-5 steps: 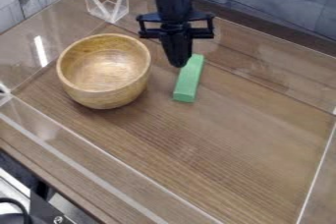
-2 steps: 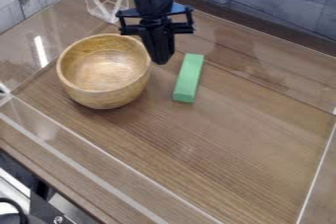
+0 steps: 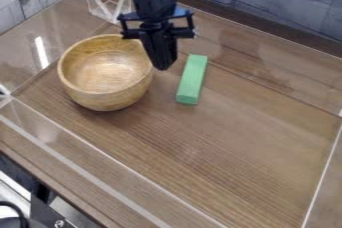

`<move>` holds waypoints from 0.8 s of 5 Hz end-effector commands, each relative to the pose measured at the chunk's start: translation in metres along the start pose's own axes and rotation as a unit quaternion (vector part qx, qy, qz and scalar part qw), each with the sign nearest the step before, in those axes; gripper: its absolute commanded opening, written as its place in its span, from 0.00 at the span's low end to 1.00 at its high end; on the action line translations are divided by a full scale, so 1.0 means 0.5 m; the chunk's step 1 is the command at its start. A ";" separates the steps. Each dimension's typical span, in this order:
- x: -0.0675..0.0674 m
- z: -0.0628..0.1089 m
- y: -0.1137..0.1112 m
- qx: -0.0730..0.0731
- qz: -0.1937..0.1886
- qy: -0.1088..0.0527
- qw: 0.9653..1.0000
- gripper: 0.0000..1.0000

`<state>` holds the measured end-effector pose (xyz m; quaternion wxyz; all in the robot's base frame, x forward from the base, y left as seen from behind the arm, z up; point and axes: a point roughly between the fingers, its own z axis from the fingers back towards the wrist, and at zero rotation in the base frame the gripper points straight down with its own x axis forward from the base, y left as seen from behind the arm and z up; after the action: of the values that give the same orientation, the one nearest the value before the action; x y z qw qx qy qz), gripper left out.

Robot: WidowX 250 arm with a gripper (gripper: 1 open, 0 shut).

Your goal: Put green object into wooden bowl

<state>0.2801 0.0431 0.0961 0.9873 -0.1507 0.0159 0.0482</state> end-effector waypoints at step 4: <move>0.047 0.021 -0.055 0.019 -0.079 -0.022 0.996 1.00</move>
<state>0.2973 0.0173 0.0972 0.9896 -0.1407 0.0154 -0.0251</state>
